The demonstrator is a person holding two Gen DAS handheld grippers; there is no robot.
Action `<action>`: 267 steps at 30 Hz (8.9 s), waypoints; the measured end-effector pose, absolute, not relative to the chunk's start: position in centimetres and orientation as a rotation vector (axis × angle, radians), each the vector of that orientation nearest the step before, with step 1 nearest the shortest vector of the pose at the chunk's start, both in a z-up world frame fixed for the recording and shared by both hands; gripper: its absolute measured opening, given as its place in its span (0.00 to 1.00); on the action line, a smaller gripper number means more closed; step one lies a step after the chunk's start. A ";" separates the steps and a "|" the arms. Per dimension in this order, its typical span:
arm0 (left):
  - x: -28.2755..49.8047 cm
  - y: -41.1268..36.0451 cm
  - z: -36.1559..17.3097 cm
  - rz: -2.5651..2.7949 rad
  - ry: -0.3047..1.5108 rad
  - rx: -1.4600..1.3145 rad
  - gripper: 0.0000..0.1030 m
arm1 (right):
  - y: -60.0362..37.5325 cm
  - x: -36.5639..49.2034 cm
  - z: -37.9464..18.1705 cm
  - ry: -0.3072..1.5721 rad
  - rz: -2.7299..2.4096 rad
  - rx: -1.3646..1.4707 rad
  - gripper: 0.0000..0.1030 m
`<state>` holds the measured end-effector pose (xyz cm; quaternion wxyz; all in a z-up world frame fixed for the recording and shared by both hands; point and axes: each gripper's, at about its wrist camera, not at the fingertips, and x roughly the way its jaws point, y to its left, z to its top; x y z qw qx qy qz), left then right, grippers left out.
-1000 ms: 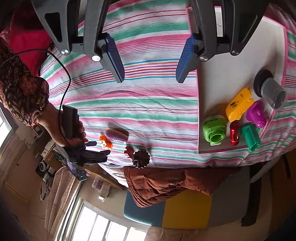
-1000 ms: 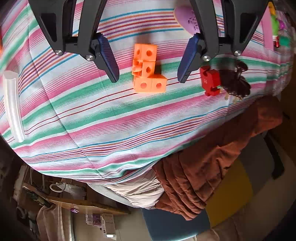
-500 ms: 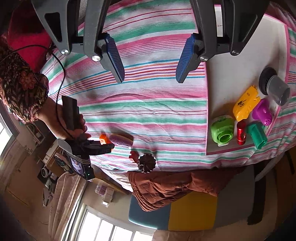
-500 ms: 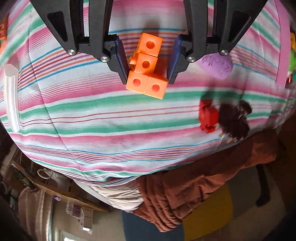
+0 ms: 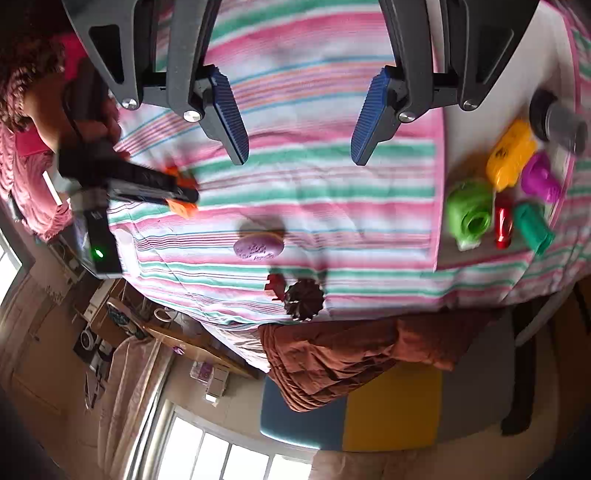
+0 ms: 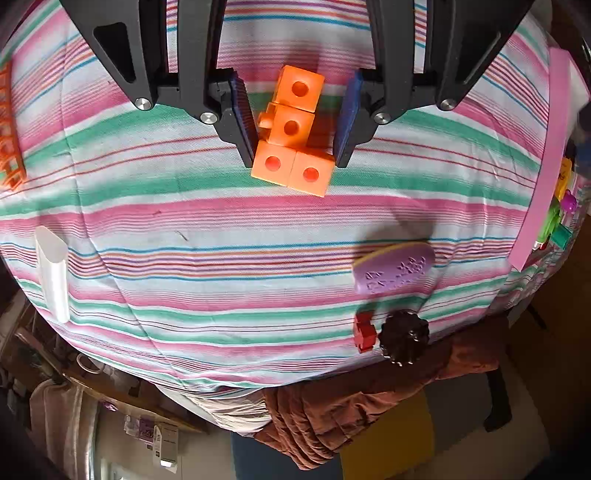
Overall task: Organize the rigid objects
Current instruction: 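Grasp the purple egg-shaped toy with the left tool while the right tool holds the orange cubes, then carry the purple egg toward the tray with the left tool while right carries the orange cubes, then lower the purple egg onto the tray with the left tool while right sets the orange cubes there, then open both tools and withdraw them from the tray, then close the left tool on the brown fluted toy while the right tool reaches the red K puzzle piece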
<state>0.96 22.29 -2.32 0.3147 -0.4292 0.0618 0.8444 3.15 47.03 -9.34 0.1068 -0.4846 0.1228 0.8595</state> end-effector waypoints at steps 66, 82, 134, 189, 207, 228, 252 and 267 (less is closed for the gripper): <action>-4.1 35.7 -9.1 2.050 0.463 -1.201 0.43 | 47.6 3.9 -10.0 0.310 2.486 -1.471 0.41; -1.3 31.1 -9.2 2.040 0.266 -1.257 0.42 | 47.6 3.9 -10.0 0.287 2.492 -1.471 0.41; 0.9 10.4 -4.5 2.284 0.102 -1.271 0.42 | 45.9 4.6 -8.0 0.432 2.635 -1.348 0.40; 2.3 -1.3 -4.4 2.537 -0.241 -1.163 0.43 | 15.5 -5.2 -5.9 0.155 2.984 -1.553 0.40; 2.6 -0.7 -4.8 2.497 -0.232 -1.141 0.43 | 19.6 -1.6 -4.7 0.371 2.945 -1.415 0.56; 1.8 7.7 -1.7 2.317 -0.138 -1.092 0.43 | 33.8 -1.9 -6.7 0.605 2.661 -1.293 0.56; 0.6 13.2 -2.3 2.228 -0.028 -1.178 0.43 | 51.0 -11.8 -8.3 0.672 2.362 -1.102 0.52; 0.4 15.3 -2.6 2.187 0.015 -1.212 0.43 | 48.2 -17.2 -9.4 0.199 2.548 -1.221 0.43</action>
